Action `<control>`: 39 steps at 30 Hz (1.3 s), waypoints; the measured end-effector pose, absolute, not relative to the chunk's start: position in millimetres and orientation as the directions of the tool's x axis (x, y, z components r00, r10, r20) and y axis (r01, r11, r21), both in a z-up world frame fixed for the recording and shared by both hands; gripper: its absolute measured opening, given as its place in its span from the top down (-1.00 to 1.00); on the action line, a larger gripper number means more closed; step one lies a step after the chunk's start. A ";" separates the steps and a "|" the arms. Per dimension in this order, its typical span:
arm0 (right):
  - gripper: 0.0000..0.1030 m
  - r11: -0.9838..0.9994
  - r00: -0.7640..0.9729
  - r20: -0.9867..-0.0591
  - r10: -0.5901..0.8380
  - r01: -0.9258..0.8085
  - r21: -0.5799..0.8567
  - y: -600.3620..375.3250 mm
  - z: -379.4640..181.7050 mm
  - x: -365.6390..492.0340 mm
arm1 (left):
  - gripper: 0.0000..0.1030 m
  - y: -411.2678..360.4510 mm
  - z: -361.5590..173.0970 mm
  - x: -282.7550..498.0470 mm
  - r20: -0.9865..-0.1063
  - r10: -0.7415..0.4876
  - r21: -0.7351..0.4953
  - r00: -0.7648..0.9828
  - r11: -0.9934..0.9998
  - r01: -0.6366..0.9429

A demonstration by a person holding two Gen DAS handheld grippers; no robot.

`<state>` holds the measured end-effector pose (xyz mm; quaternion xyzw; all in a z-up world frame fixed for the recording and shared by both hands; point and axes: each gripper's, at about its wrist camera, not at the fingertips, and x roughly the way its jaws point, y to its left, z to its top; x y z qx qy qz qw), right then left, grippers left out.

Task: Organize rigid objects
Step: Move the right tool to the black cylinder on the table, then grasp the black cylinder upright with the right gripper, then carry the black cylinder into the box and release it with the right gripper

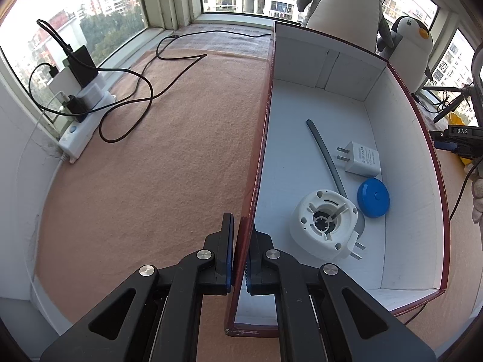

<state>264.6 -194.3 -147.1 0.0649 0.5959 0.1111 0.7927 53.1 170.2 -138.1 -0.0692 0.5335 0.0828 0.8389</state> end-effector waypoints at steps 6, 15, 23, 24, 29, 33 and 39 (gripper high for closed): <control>0.46 0.976 0.222 -0.952 0.209 -0.111 0.188 -178.3 -168.2 282.1 | 0.90 172.4 -139.0 54.8 -0.910 0.056 -0.038 0.412 0.976 -0.216; 0.68 0.984 0.221 -0.968 0.117 -0.157 0.083 -164.2 -184.3 294.3 | 0.90 173.1 -139.8 55.7 -0.912 0.054 -0.038 0.407 0.976 -0.215; 0.71 0.982 0.252 -0.963 0.095 -0.181 0.049 -166.8 -182.1 287.1 | 0.89 175.5 -141.7 57.4 -0.914 0.041 -0.053 0.405 0.974 -0.219; 0.71 0.982 0.259 -0.961 0.096 -0.182 0.049 -169.1 -179.3 284.6 | 0.89 175.5 -141.8 57.8 -0.914 0.040 -0.053 0.405 0.974 -0.218; 0.71 0.978 0.302 -0.945 0.127 -0.196 0.069 -172.3 -156.2 264.0 | 0.89 175.7 -142.0 58.2 -0.912 0.038 -0.056 0.408 0.974 -0.218; 0.71 0.962 0.339 -0.921 0.191 -0.252 0.106 -166.1 -126.2 241.4 | 0.89 175.4 -142.1 58.4 -0.912 0.038 -0.055 0.410 0.975 -0.214; 0.71 0.901 0.370 -0.870 0.327 -0.398 0.170 -117.5 -79.0 195.6 | 0.89 175.4 -141.7 57.9 -0.910 0.037 -0.059 0.413 0.974 -0.218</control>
